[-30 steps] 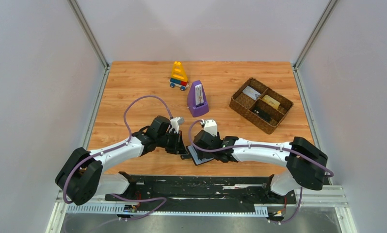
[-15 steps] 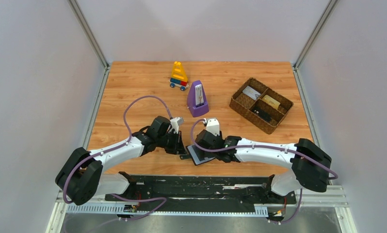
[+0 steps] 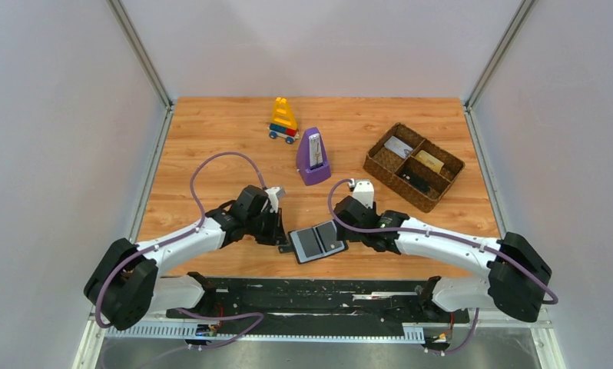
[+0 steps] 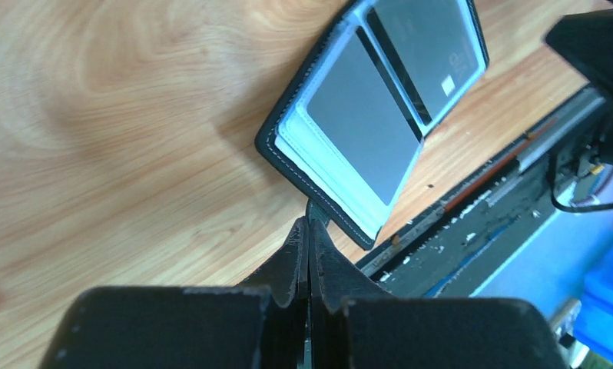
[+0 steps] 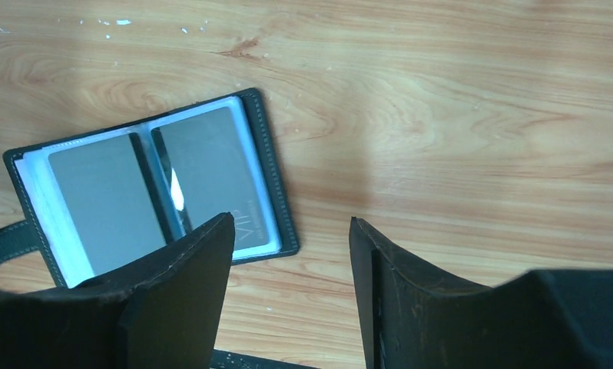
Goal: Take the credit cards out of the card holder
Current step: Remove the credit card from the card holder.
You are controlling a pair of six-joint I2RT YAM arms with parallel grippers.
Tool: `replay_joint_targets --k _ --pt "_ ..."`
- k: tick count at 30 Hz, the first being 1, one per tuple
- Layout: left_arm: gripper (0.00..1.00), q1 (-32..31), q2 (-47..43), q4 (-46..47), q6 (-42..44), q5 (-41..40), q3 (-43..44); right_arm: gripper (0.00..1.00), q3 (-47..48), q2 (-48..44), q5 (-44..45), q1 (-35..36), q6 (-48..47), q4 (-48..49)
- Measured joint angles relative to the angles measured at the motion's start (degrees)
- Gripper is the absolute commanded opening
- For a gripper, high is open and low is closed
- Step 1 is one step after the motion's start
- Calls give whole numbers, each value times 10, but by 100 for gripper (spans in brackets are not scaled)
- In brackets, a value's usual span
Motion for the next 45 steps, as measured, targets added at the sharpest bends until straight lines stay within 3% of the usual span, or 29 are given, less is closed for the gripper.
replay_joint_targets --k 6,10,17,25,36,45 --pt "27 23 -24 -59 -4 -60 12 55 -24 -50 -52 -37 -20 12" --pt "35 29 -46 -79 -9 -76 31 47 -57 -80 -136 -83 -42 61" --pt "35 29 -64 -40 -29 -20 50 38 -80 -81 -294 -146 -72 139" --pt "32 10 28 59 -75 25 50 31 -79 -13 -392 -170 -91 205" --pt "29 -4 159 223 -129 34 33 26 -79 39 -427 -186 -92 264" --pt "29 -16 192 264 -141 28 16 24 -80 84 -436 -188 -87 301"
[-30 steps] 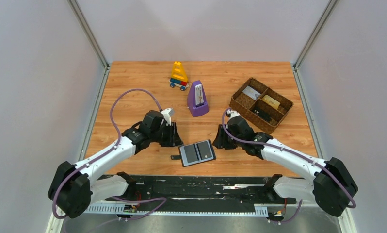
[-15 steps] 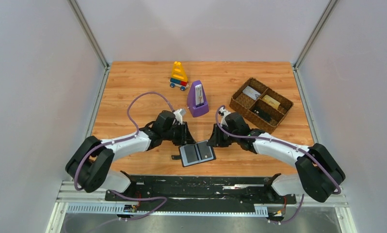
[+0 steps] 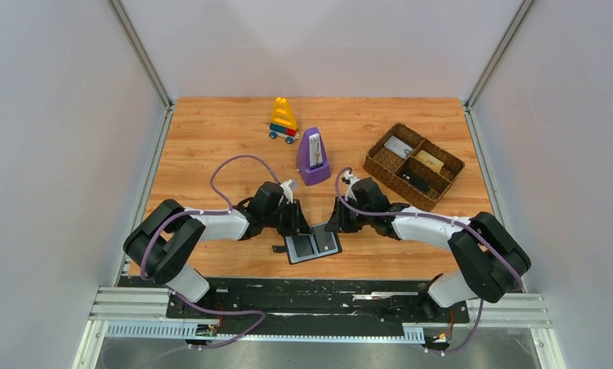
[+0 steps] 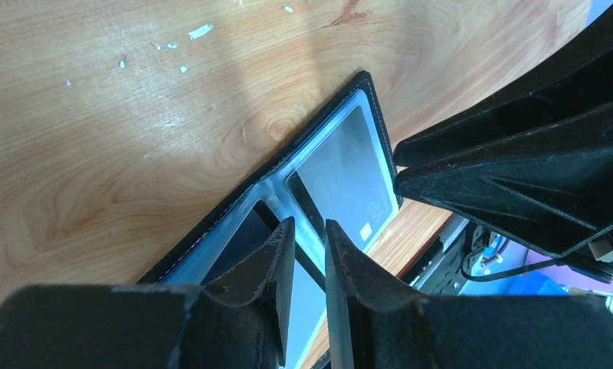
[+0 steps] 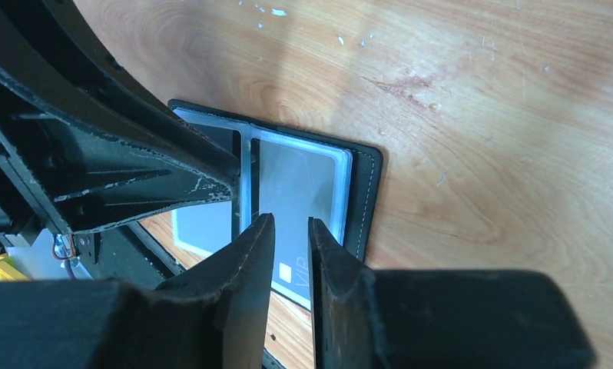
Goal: Take the credit cards out of the card holder
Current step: Remove the credit card from the card holder.
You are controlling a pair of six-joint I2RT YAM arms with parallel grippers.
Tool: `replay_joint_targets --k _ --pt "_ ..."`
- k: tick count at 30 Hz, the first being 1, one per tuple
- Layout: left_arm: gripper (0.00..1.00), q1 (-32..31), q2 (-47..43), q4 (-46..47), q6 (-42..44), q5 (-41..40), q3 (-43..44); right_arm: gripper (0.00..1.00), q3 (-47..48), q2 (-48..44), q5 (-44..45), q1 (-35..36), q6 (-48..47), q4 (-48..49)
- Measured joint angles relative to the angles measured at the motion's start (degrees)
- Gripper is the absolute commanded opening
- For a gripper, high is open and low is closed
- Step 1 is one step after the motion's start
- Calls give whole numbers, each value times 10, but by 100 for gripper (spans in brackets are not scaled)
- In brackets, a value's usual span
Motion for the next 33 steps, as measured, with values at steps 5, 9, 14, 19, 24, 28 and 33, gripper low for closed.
replay_joint_targets --k 5,9,14,19,24,28,33 --pt "31 -5 0 15 -1 -7 -12 22 -8 17 -3 0 7 13" --pt "31 -6 5 34 -5 -8 -19 22 -19 23 -3 0 13 19" --pt "32 -6 8 48 -6 -5 -23 19 -30 23 -3 0 22 37" --pt "32 -6 10 63 -10 -3 -28 16 -43 23 -7 -3 31 60" --pt "32 -6 14 85 -21 3 -36 13 -50 23 -8 -3 36 71" --pt "32 -6 19 108 -32 10 -45 13 -52 23 -8 -4 37 75" --pt "20 -6 30 133 -47 19 -51 12 -53 23 -7 -4 38 75"
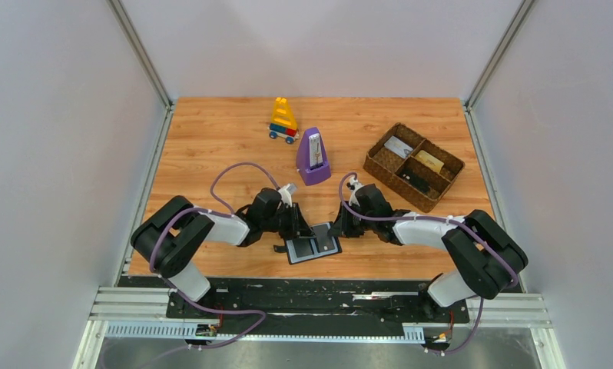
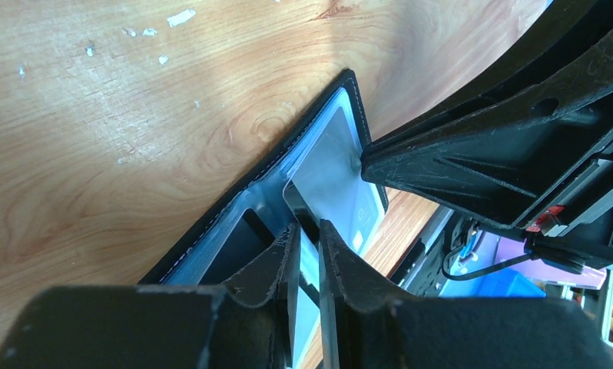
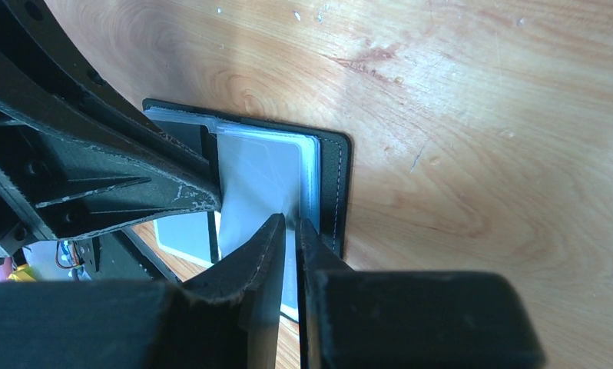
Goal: Take the credit cards out of the card holder
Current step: Remove the credit card from the card holder.
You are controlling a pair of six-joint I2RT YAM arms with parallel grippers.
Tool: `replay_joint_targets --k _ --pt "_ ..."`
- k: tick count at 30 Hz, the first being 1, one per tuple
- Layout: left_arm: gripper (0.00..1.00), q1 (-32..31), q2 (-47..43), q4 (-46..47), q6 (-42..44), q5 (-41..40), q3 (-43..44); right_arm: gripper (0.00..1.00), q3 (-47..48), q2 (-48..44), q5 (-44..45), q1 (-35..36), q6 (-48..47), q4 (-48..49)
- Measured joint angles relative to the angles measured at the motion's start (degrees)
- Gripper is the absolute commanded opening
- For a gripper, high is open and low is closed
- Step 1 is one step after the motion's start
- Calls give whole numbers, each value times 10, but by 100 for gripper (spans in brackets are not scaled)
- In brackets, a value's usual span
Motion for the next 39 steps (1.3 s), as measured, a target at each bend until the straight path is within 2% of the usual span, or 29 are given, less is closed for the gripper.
replay_joint_targets --k 2,4,5,13,28,39 --pt "14 0 3 6 -6 2 -3 12 0 0 0 0 0 0" --pt "2 0 4 11 -12 3 -5 12 0 0 0 0 2 0" --pt "0 1 4 13 -16 4 -7 12 -1 0 0 0 2 0" --pt "0 1 -10 22 -45 3 -17 11 -5 -2 -1 -10 11 2" --pt "0 18 -122 -77 -42 -15 -39 11 -9 -3 0 -23 12 -1" --pt "0 37 -220 -174 -4 -29 -40 11 8 -5 1 -34 2 -41"
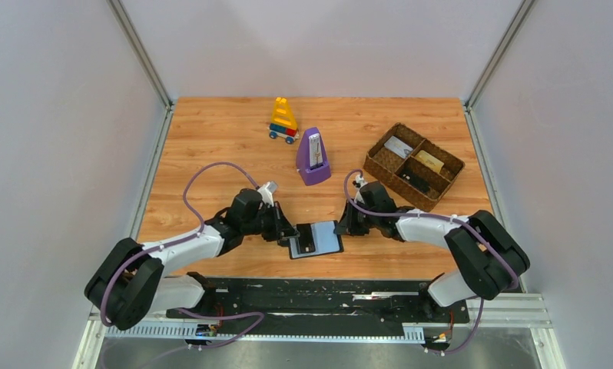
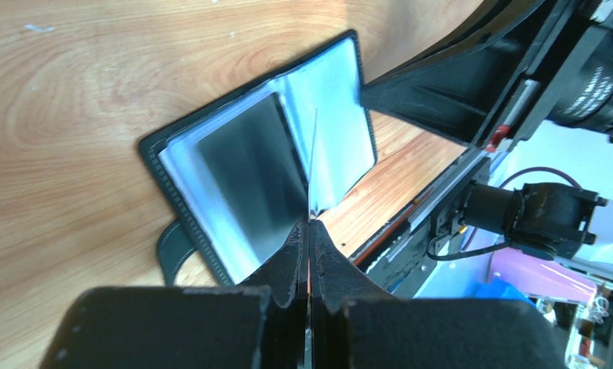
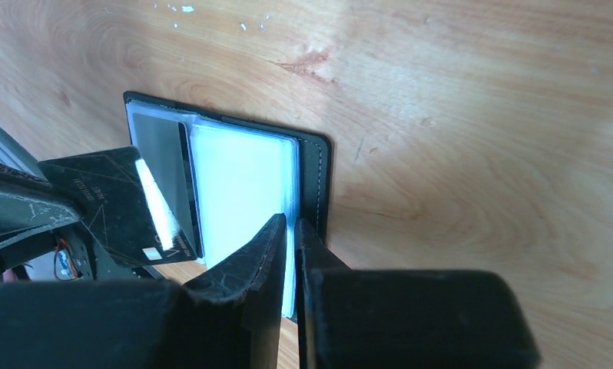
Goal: Take the credit cards out of the card holder
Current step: Remove the credit card from the card holder.
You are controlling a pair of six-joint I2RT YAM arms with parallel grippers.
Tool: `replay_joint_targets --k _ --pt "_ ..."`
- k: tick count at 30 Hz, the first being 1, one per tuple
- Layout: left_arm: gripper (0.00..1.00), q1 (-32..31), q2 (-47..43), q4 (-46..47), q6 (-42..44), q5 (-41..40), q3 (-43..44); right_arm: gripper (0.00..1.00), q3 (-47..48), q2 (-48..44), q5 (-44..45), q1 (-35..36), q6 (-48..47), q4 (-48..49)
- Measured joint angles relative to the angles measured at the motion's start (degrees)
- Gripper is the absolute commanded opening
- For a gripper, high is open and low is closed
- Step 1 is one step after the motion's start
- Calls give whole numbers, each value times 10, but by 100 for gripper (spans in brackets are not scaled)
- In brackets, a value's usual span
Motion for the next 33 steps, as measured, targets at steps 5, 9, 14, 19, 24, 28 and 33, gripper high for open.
replay_joint_targets --k 5,9,14,19,24,28,33 --pt "0 6 -25 -60 35 -6 3 16 14 -15 1 -15 -27 -43" --pt "0 9 -45 -98 67 2 14 21 27 -53 -29 -23 -71 -71" --pt "0 9 -58 -121 111 64 40 24 57 -111 -125 -23 -148 -85" --pt "0 9 -58 -133 143 154 65 29 96 -126 -224 -23 -212 -109" --pt "0 9 -55 -137 151 216 66 34 105 -121 -280 -21 -233 -127" --pt "0 9 -52 -134 150 245 66 34 115 -99 -306 -9 -245 -137" --pt "0 9 -47 -126 148 266 66 34 129 -72 -321 17 -255 -144"
